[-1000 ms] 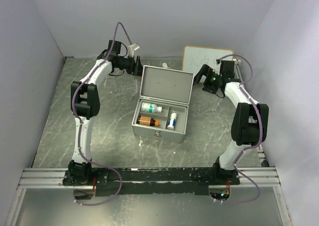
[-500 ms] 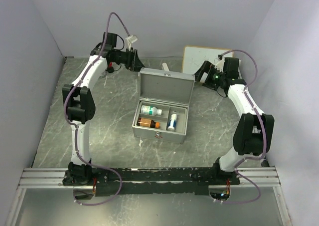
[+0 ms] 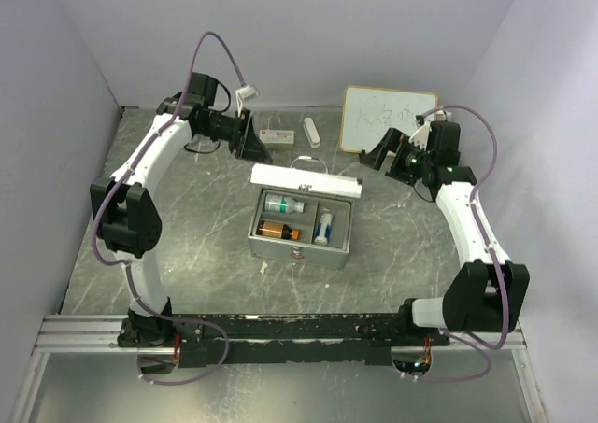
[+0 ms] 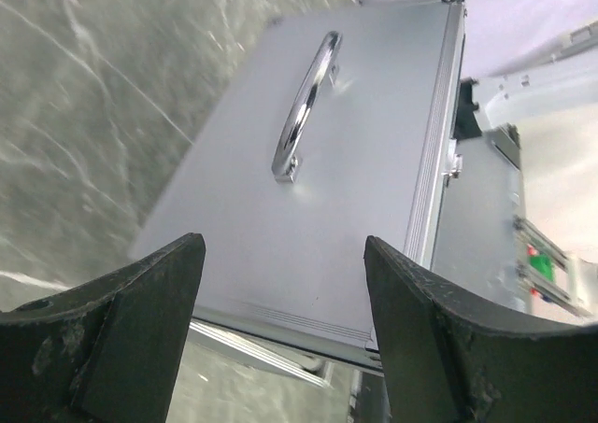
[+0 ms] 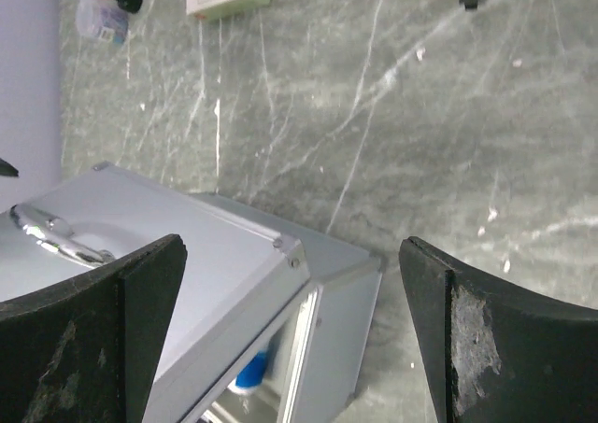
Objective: Organize the medicine kit
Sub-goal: Close the lid of the medicine box.
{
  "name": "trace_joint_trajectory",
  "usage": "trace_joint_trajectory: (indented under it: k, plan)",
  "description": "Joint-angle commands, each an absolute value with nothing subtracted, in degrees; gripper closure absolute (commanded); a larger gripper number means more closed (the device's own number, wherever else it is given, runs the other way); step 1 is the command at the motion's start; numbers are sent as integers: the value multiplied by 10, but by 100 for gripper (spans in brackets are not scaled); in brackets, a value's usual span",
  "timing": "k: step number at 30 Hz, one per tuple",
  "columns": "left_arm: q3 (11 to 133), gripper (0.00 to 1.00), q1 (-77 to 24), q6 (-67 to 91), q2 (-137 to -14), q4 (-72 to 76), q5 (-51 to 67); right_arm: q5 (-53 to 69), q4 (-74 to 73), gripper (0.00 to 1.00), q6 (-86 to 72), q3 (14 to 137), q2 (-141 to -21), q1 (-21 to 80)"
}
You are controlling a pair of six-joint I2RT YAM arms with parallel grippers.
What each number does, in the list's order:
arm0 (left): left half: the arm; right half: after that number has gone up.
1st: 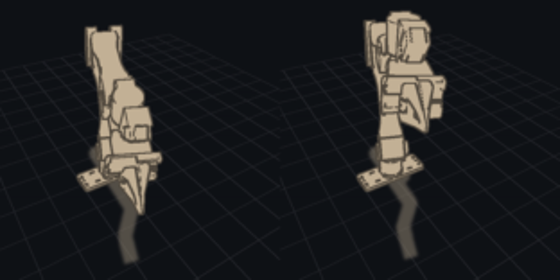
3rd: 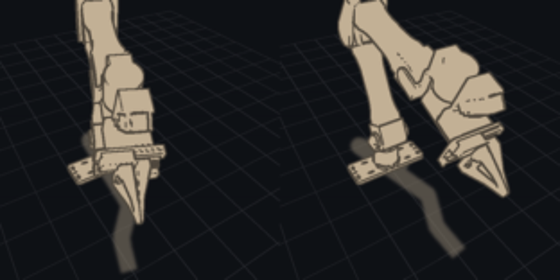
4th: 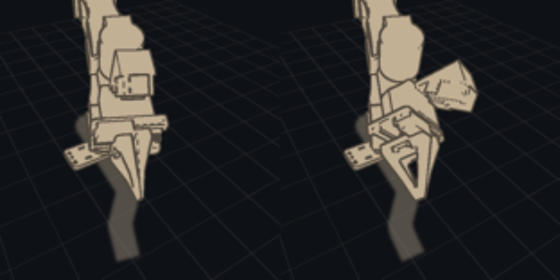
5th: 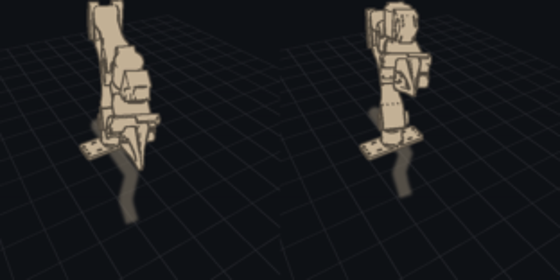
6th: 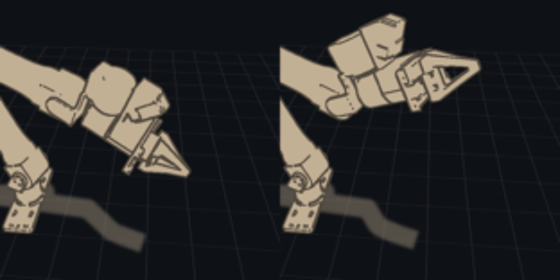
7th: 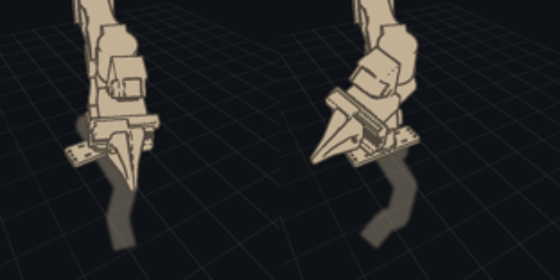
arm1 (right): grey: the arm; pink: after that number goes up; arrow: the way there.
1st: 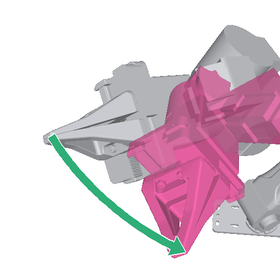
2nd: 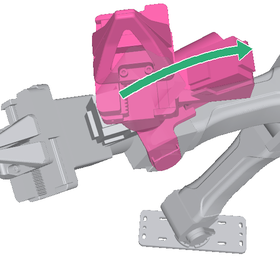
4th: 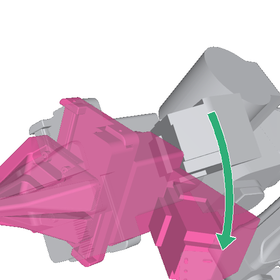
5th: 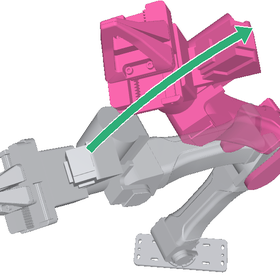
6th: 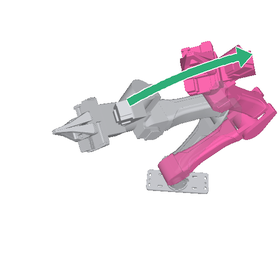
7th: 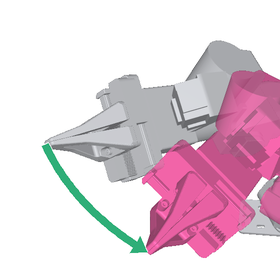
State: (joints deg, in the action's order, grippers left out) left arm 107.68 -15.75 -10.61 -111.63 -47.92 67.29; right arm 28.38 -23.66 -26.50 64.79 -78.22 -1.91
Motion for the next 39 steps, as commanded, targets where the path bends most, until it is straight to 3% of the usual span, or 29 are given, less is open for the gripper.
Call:
trace_joint_trajectory:
  k: [1, 18, 26, 32, 39]
  plan:
    - [991, 20, -168, -167, -1058, -539, 689, 264, -296, 0, -250, 619, -727, -17]
    - [892, 20, -169, -244, -980, -615, 641, 216, -458, 0, -276, 581, -577, -4]
    - [776, 20, -170, -106, -896, -476, 590, 201, -539, 0, -305, 540, -497, -1]
    - [837, 21, -183, -90, -954, -440, 513, 197, -549, 0, -306, 528, -492, 0]
    - [988, 21, -201, -138, -1070, -440, 405, 176, -600, 0, -300, 531, -492, 2]
